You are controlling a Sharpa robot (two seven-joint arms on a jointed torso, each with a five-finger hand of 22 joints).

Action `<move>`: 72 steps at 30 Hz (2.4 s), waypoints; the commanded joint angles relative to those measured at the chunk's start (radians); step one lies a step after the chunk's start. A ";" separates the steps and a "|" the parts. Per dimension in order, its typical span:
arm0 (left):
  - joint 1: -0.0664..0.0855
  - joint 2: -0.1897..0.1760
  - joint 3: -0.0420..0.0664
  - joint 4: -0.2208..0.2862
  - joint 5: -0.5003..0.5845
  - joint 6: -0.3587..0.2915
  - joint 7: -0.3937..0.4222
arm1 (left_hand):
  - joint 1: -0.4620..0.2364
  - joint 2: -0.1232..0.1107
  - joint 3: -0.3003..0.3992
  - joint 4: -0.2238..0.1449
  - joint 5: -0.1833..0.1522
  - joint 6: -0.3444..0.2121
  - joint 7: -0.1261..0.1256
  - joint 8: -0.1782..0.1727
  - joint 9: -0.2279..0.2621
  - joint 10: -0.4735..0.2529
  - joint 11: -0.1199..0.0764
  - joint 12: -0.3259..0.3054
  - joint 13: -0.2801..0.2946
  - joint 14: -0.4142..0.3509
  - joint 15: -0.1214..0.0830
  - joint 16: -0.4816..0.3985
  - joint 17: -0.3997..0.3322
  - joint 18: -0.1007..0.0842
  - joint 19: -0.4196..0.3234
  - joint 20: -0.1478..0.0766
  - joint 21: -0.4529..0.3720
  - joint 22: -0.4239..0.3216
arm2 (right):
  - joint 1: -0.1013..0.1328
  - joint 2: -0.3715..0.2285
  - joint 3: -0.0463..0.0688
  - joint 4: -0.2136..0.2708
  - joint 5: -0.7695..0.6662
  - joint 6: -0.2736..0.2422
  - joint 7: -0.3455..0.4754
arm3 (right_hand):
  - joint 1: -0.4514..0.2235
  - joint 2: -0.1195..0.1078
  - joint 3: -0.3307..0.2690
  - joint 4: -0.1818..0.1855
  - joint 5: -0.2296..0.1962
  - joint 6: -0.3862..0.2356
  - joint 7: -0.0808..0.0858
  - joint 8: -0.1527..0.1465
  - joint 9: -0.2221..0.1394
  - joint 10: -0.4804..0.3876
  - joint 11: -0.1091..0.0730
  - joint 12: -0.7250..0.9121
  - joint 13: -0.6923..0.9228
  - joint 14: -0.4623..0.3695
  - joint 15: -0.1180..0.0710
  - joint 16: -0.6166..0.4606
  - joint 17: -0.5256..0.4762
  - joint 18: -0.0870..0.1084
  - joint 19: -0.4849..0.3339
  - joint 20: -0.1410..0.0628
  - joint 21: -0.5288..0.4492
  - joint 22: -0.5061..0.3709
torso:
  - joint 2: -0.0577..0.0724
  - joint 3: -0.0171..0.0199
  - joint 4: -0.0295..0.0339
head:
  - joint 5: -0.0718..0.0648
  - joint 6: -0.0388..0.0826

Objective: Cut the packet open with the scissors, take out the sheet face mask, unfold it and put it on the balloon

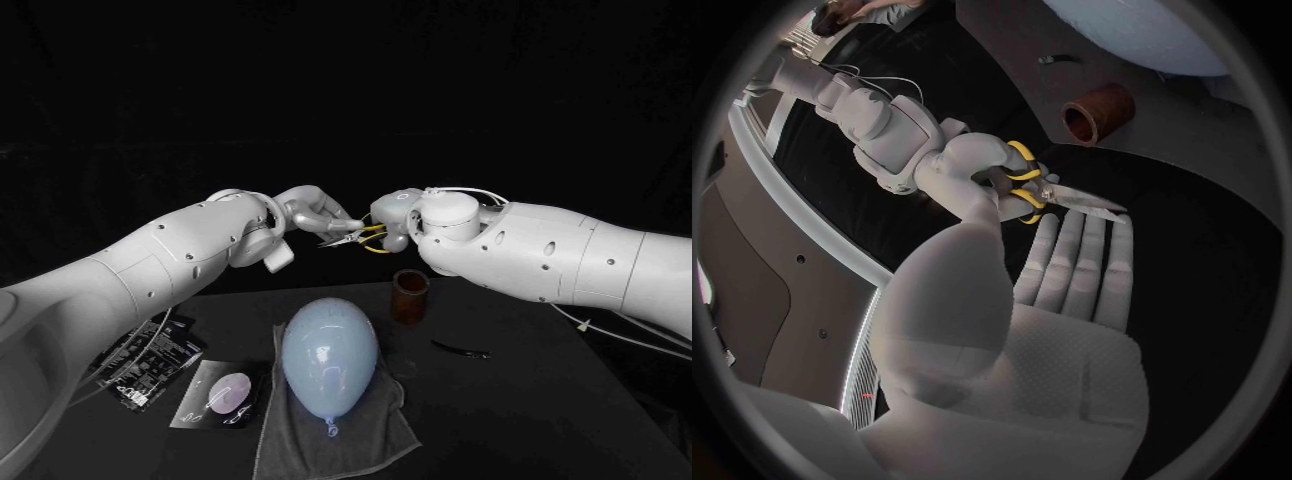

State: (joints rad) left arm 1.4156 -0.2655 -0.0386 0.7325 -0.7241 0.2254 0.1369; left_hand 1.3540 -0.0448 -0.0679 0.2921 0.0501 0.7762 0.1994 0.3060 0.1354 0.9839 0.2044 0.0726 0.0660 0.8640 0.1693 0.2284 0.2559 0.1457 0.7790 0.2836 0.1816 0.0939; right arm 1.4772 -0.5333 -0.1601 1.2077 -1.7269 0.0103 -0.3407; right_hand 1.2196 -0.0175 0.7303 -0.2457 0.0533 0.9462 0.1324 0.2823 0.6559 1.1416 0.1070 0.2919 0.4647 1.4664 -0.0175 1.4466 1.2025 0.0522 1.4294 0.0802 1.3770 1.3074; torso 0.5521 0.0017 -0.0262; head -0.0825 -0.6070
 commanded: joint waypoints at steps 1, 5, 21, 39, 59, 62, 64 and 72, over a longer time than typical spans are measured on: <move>0.003 0.003 0.001 0.005 -0.028 0.097 -0.034 | 0.003 0.009 -0.006 0.000 -0.002 0.008 0.058 0.008 0.003 0.010 -0.001 0.003 0.001 0.012 -0.002 0.005 0.003 0.018 0.013 0.003 0.004 -0.001 | 0.002 0.002 0.000 0.006 -0.049 -0.012 0.004 | 0.008 0.001 0.026 -0.020 0.000 0.007 0.001 0.006 0.001 0.149 -0.061 0.001 0.001 0.039 -0.008 0.004 0.002 0.003 0.007 0.002 0.003 0.132 | 0.001 0.0001 -0.0004 | 0.003 -0.002; 0.003 0.004 0.001 0.007 -0.028 0.114 -0.040 | 0.010 0.017 -0.010 -0.001 -0.002 0.016 0.055 0.011 0.005 0.020 -0.004 0.004 0.001 0.023 -0.005 0.007 0.005 0.027 0.021 0.005 0.004 -0.004 | 0.002 0.001 0.000 0.020 -0.058 -0.028 0.005 | 0.009 0.000 0.028 -0.020 0.001 0.007 0.000 0.006 0.002 0.149 -0.061 0.001 0.001 0.039 -0.009 0.005 0.004 0.003 0.010 0.002 0.007 0.135 | 0.001 0.0000 -0.0001 | 0.003 -0.003; 0.003 0.001 0.001 0.019 0.011 0.149 -0.048 | 0.158 0.120 0.045 -0.010 -0.001 0.042 0.038 0.014 0.008 0.088 -0.026 0.011 0.004 0.089 -0.028 0.026 0.029 0.038 0.071 0.002 0.012 -0.015 | 0.001 -0.005 0.000 0.060 -0.079 -0.044 0.004 | 0.009 -0.001 0.029 -0.020 0.002 0.008 0.000 0.007 0.003 0.150 -0.062 0.001 0.002 0.040 -0.009 0.006 0.006 0.002 0.011 0.001 0.008 0.136 | 0.001 0.0002 -0.0005 | 0.005 -0.005; 0.003 -0.011 0.001 0.032 0.045 0.177 -0.022 | 0.279 0.180 0.307 0.001 -0.003 0.143 -0.028 0.070 0.056 0.249 -0.090 0.025 0.004 0.208 -0.089 0.077 0.106 0.039 0.124 -0.013 0.015 -0.024 | 0.000 -0.006 0.000 0.062 -0.144 -0.060 -0.002 | 0.003 -0.013 0.028 -0.014 0.000 0.007 -0.001 0.006 0.009 0.148 -0.062 -0.005 0.001 0.035 -0.009 -0.002 -0.016 0.009 -0.005 0.000 -0.017 0.119 | 0.001 0.0001 -0.0011 | 0.002 -0.012; 0.003 -0.015 -0.003 0.028 0.106 0.223 -0.081 | 0.186 0.120 0.485 -0.008 -0.002 0.142 -0.025 0.092 0.107 0.279 -0.090 0.002 0.004 0.213 -0.090 0.070 0.157 0.039 0.137 -0.014 0.001 -0.025 | -0.003 -0.073 0.000 0.148 -0.087 -0.368 0.141 | -0.018 -0.212 -0.072 0.182 0.008 -0.111 -0.053 -0.122 -0.025 -0.046 -0.078 -0.196 -0.271 -0.471 0.026 -0.710 -0.799 0.114 -0.542 0.067 -0.935 -0.462 | 0.001 -0.0003 -0.0010 | 0.007 -0.012; 0.003 -0.017 -0.003 0.026 0.111 0.219 -0.089 | 0.181 0.118 0.494 -0.009 -0.002 0.142 -0.024 0.093 0.109 0.281 -0.090 0.001 0.004 0.214 -0.091 0.070 0.160 0.039 0.138 -0.014 0.000 -0.025 | -0.003 -0.093 0.000 0.170 -0.066 -0.370 0.159 | 0.011 -0.227 -0.075 0.215 -0.006 -0.108 -0.050 -0.139 -0.037 -0.040 -0.074 -0.210 -0.334 -0.469 0.069 -0.896 -0.878 0.129 -0.533 0.110 -1.085 -0.602 | 0.001 -0.0002 -0.0014 | 0.008 -0.012; 0.003 -0.017 -0.004 0.026 0.114 0.216 -0.094 | 0.176 0.114 0.504 -0.010 -0.002 0.143 -0.024 0.095 0.113 0.283 -0.090 0.001 0.004 0.215 -0.091 0.069 0.163 0.039 0.139 -0.015 0.000 -0.025 | -0.003 -0.106 0.000 0.184 -0.050 -0.369 0.170 | 0.021 -0.231 -0.081 0.227 -0.005 -0.104 -0.050 -0.144 -0.042 -0.035 -0.073 -0.213 -0.357 -0.465 0.079 -0.948 -0.893 0.130 -0.520 0.118 -1.129 -0.648 | 0.001 0.0002 -0.0011 | 0.009 -0.013; 0.003 -0.019 -0.006 0.022 0.128 0.213 -0.117 | 0.162 0.105 0.528 -0.013 -0.002 0.145 -0.024 0.099 0.122 0.289 -0.091 0.001 0.005 0.219 -0.092 0.069 0.170 0.039 0.144 -0.016 -0.001 -0.024 | -0.003 -0.149 0.000 0.227 0.053 -0.330 0.217 | 0.055 -0.223 -0.097 0.256 -0.005 -0.106 -0.054 -0.165 -0.057 -0.095 -0.043 -0.232 -0.404 -0.570 0.162 -1.120 -0.947 0.119 -0.560 0.163 -1.280 -0.791 | 0.000 0.0012 -0.0021 | 0.011 -0.012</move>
State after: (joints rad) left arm 1.4200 -0.2836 -0.0425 0.7636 -0.5975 0.4668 0.0715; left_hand 1.5228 0.0547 0.3541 0.3298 0.0457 0.9236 0.1755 0.4029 0.2572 1.2639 0.1125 0.0774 0.0710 1.0744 0.0771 0.3009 0.4258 0.1687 0.9175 0.2669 0.1876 0.0706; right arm 1.4700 -0.6874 -0.1650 1.4121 -1.7509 -0.2948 -0.2173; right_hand 1.2706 -0.2382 0.6321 0.0050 0.0501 0.8443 0.0817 0.1209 0.5993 1.0556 0.0593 0.0646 0.0614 0.9537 0.1979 0.3330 0.2575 0.1540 0.8739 0.2428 0.1013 0.5203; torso 0.5530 0.0023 -0.0279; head -0.0724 -0.6199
